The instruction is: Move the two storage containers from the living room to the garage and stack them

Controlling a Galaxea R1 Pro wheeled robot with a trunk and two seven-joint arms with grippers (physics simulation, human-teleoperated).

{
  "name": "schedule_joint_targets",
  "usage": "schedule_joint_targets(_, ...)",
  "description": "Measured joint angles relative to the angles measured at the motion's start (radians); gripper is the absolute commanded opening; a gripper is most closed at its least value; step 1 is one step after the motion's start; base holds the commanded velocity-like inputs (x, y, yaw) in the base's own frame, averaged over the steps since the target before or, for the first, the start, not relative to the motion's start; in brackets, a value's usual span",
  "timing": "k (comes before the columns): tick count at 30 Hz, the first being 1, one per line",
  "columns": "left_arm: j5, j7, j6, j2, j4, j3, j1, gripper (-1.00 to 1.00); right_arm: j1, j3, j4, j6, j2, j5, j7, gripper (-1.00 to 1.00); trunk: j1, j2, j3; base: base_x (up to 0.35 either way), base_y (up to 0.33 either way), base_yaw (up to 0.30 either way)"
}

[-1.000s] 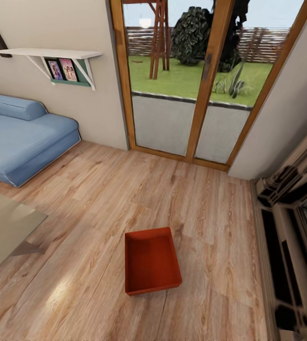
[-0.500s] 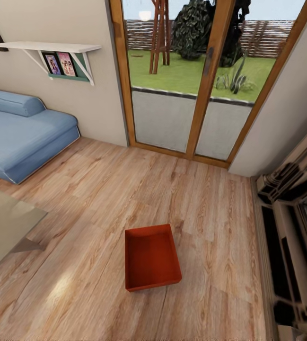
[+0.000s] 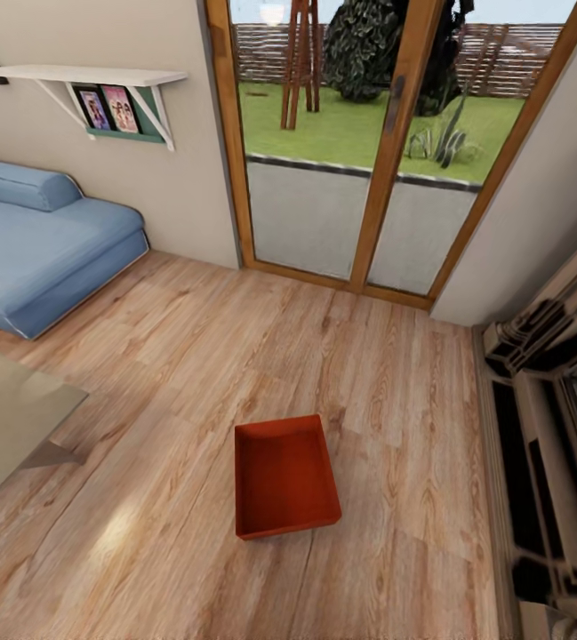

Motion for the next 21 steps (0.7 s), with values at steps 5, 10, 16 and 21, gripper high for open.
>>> schedule_joint_targets(5, 0.0, 0.0, 0.0, 0.0, 0.0, 0.0, 0.0, 1.0, 0.0, 0.0, 0.0, 0.0, 0.0, 0.0, 0.0, 1.0, 0.0, 0.0, -0.008, 0.0, 0.0, 0.0)
schedule_joint_targets(10, 0.0, 0.0, 0.0, 0.0, 0.0, 0.0, 0.0, 1.0, 0.0, 0.0, 0.0, 0.0, 0.0, 0.0, 0.0, 1.0, 0.0, 0.0, -0.016, 0.0, 0.0, 0.0)
schedule_joint_targets(16, 0.0, 0.0, 0.0, 0.0, 0.0, 0.0, 0.0, 1.0, 0.0, 0.0, 0.0, 0.0, 0.0, 0.0, 0.0, 1.0, 0.0, 0.0, -0.025, 0.0, 0.0, 0.0)
schedule_joint_targets(21, 0.0, 0.0, 0.0, 0.0, 0.0, 0.0, 0.0, 1.0, 0.0, 0.0, 0.0, 0.0, 0.0, 0.0, 0.0, 1.0, 0.0, 0.0, -0.033, 0.0, 0.0, 0.0)
